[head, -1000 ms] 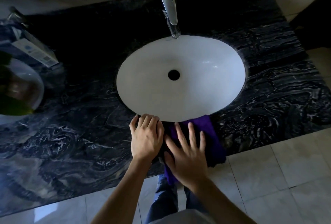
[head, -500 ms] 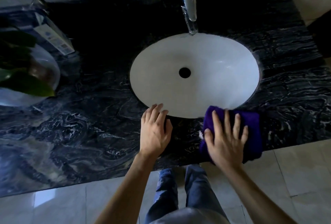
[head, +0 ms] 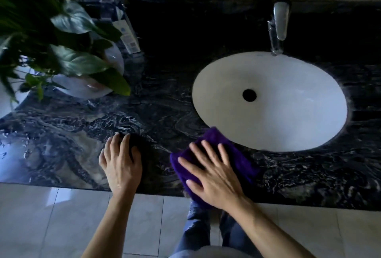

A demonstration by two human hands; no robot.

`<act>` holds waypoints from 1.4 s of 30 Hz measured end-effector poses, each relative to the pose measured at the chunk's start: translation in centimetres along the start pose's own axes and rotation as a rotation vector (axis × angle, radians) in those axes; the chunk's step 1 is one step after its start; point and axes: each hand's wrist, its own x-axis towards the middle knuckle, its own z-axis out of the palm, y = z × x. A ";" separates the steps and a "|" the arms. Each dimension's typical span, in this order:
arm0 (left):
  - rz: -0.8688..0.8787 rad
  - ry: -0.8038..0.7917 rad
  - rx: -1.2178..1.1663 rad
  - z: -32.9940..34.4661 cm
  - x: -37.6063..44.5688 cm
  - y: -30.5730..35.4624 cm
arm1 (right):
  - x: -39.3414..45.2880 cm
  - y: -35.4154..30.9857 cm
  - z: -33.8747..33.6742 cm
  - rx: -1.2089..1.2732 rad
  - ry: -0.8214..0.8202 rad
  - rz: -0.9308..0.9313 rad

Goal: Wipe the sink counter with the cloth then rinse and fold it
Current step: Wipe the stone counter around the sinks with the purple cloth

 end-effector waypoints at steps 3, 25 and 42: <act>-0.011 0.003 -0.029 0.1 0.0 0.3 | -4.1 3.7 -0.2 -0.048 0.038 0.210; -0.224 0.206 -0.867 -1.9 -0.3 -2.1 | 14.0 -11.8 -0.3 -0.061 -0.218 -0.452; -0.313 0.309 -0.732 -3.2 0.9 -3.1 | 13.2 -12.7 1.0 -0.041 -0.185 -0.554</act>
